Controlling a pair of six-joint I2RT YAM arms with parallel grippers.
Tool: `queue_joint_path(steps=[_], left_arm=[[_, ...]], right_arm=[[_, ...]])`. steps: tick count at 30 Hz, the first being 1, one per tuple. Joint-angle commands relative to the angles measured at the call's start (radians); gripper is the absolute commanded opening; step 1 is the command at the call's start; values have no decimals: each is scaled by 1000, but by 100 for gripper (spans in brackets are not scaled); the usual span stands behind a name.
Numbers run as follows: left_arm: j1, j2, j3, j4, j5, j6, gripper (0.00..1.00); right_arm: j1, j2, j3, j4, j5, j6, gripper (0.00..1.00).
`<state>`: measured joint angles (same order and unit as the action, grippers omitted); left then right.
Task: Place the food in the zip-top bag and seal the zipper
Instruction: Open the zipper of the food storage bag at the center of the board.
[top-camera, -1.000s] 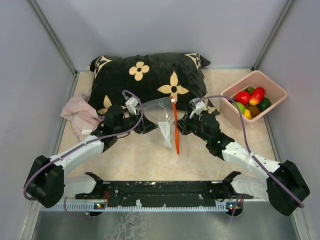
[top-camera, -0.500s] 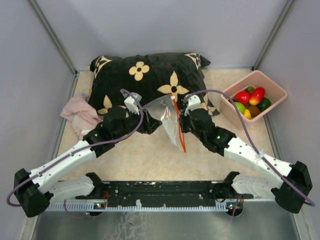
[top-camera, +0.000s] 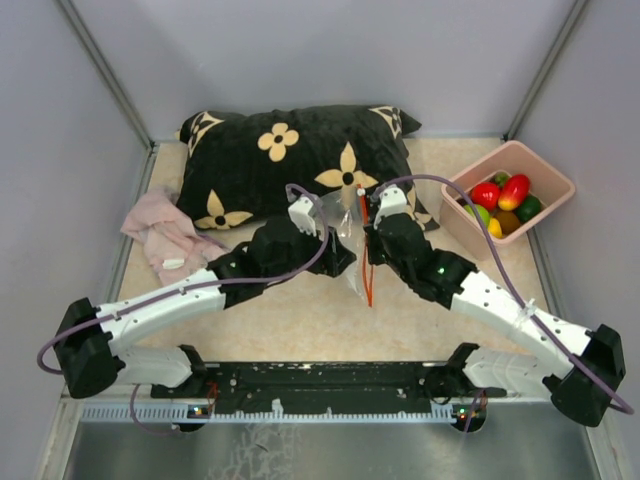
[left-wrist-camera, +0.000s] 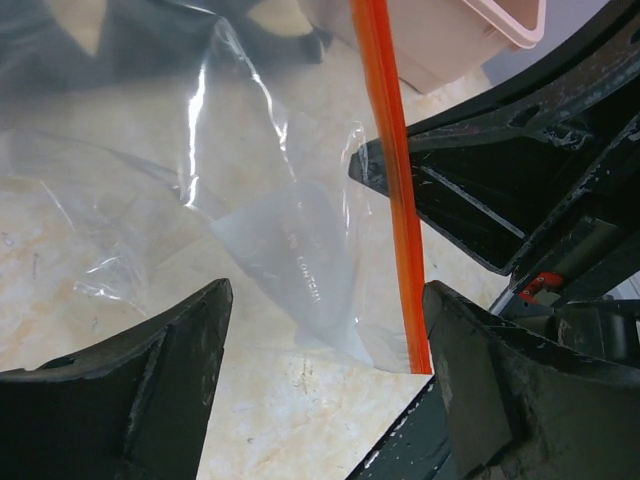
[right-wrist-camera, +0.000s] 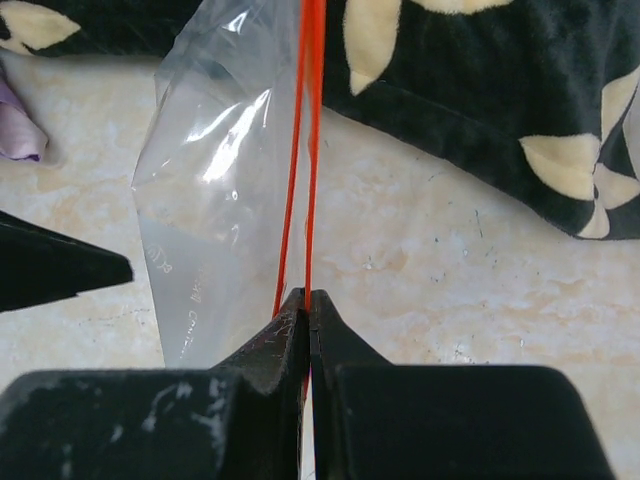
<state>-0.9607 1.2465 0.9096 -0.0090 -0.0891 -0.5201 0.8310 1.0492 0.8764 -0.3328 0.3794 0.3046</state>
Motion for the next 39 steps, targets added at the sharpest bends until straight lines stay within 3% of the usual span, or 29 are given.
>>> queue_joint_path(steps=[1,11,19,29,32,35,39], left_arm=[[-38,29,39,94,-31,-27,84],[-89,93,69,77,-124,-8,90],[-90,148,64,19,-278,22,87],[-90,63,67,-100,-422,70,77],[-87,61,75,-156,-483,74,71],[-84,66,83,-196,-515,79,59],[-81,78,109,-252,-555,92,55]], right_arm=[[10,1,72,4,-18,36,0],[12,18,76,31,-73,85,0],[13,-1,62,41,-121,105,0],[13,-11,42,25,-107,110,0],[12,-11,45,20,-106,108,0],[11,-10,48,16,-108,105,0],[13,4,61,4,-118,97,0]])
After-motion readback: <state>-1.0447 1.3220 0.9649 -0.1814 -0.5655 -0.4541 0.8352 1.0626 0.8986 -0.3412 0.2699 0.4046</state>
